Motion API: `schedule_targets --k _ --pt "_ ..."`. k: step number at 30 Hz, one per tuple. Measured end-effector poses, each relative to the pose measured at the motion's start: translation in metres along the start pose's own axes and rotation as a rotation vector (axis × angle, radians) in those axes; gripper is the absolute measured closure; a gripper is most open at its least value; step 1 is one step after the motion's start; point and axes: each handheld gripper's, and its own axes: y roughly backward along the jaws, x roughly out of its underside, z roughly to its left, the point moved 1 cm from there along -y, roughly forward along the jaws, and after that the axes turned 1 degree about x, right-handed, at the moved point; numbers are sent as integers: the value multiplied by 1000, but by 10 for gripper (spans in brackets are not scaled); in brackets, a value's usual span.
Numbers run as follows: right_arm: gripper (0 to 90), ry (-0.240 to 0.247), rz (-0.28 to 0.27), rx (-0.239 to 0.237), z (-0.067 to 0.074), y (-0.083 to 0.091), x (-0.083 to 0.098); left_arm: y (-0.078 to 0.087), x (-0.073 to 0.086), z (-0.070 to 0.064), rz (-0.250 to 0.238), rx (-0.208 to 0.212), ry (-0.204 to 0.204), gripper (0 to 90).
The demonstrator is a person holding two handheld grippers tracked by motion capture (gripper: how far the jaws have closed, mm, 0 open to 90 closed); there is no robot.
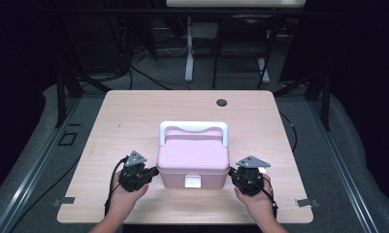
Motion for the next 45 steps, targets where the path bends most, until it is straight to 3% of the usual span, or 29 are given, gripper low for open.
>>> schedule_targets --k 6,12,15,22,26,33,36,40,45 --pt "900 44 6 25 4 9 6 4 5 -7 2 8 8 900" --pt "900 27 9 13 5 15 11 7 9 -13 7 19 19 900" --pt "900 25 8 11 6 19 14 9 11 -15 4 20 4 900" --pt "900 69 -9 39 11 22 19 13 19 -19 -18 32 28 900" --pt "900 59 -8 26 10 23 20 13 19 -18 -22 31 13 900" --pt "900 60 -22 11 9 25 23 15 21 -15 -21 65 32 899" --pt "899 53 -27 -10 6 24 22 15 22 -13 -28 55 40 860" --pt "798 49 -50 -20 0 25 22 17 22 -10 -26 65 38 798" --pt "743 31 -39 -46 -8 29 21 20 22 -7 -26 64 32 731"
